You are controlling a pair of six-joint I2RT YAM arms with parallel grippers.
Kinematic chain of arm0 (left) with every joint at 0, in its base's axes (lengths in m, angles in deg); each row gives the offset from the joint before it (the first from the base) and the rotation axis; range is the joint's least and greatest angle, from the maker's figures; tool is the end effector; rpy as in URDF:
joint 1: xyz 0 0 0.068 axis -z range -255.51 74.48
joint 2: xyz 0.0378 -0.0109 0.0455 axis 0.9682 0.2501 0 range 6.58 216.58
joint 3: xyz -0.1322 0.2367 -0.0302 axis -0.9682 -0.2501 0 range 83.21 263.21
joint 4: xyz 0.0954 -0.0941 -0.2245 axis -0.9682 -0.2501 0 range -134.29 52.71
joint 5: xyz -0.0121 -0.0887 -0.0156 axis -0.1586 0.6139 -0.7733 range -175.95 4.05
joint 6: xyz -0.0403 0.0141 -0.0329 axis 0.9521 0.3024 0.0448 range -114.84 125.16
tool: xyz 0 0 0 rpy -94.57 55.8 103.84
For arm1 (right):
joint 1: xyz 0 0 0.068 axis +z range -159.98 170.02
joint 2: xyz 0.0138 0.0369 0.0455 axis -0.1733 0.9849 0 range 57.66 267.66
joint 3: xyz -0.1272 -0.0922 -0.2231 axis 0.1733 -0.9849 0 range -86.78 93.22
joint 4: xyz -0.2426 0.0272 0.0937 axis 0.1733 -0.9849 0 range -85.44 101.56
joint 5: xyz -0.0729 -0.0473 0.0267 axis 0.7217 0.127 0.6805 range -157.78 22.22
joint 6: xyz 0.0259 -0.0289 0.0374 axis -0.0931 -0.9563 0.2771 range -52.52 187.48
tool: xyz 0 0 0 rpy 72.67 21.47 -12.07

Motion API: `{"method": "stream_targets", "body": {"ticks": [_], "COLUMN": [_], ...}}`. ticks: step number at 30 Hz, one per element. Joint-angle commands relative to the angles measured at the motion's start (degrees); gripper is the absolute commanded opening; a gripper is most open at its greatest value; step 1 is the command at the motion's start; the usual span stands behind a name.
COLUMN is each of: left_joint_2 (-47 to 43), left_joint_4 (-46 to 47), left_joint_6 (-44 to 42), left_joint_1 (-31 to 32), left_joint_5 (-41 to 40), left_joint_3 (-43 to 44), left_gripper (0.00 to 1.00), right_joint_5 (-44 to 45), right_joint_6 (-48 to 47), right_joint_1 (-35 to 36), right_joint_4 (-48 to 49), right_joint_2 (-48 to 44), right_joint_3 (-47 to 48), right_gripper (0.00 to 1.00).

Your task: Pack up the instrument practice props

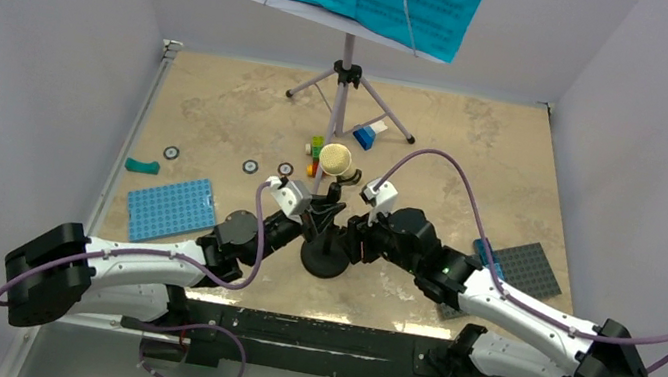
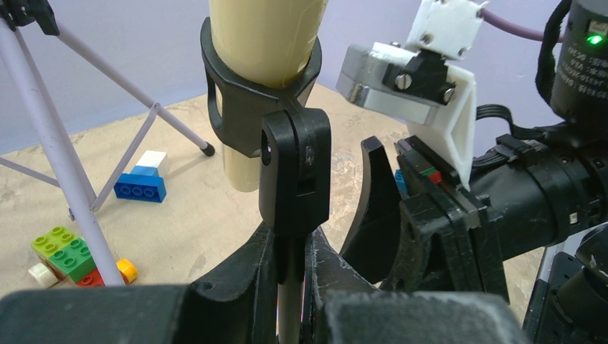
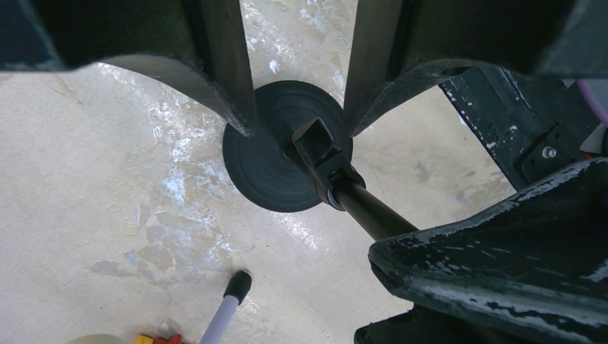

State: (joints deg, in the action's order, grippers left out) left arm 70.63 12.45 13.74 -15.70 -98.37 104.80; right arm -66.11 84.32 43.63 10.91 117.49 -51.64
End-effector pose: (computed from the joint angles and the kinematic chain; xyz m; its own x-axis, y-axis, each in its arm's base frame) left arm 0.1241 -0.1981 0.2434 -0.0470 -0.2089 -0.9768 0.7381 0.6516 -0.1749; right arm 0.1396 0.1878 0.2470 -0.4716 -0.1518 -0.8687 -0.6818 0.6875 0.2500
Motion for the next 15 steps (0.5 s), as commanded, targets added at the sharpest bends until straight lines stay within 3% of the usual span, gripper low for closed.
{"method": "stream_targets", "body": {"ticks": [1,8,12,15], "left_joint_2": [3.85,3.71,4.20,5.11], "left_joint_4": [-16.07,-16.25,-16.12,-15.98], "left_joint_6": [6.41,6.30,6.31,6.19], "left_joint_1": [1.05,1.36,1.46,1.45], "left_joint_5": [0.12,-0.14,-0.32,-0.19], "left_joint_3": [-4.37,-4.37,-4.29,-3.89], "left_gripper": [0.00,0.00,0.00,0.00], "right_joint_5": [-1.28,-0.59,4.40,13.86], "right_joint_6": [-1.99,-8.49,-17.23,-26.45], "right_joint_1": [-0.20,0.28,3.87,8.67], "right_joint_4": [4.29,16.40,20.46,23.92], "right_joint_2": [1.32,-2.53,-3.10,-1.29], "right_joint_3": [2.40,-4.53,-6.52,-7.33], "right_gripper": [0.48,0.13,0.02,0.00]}}
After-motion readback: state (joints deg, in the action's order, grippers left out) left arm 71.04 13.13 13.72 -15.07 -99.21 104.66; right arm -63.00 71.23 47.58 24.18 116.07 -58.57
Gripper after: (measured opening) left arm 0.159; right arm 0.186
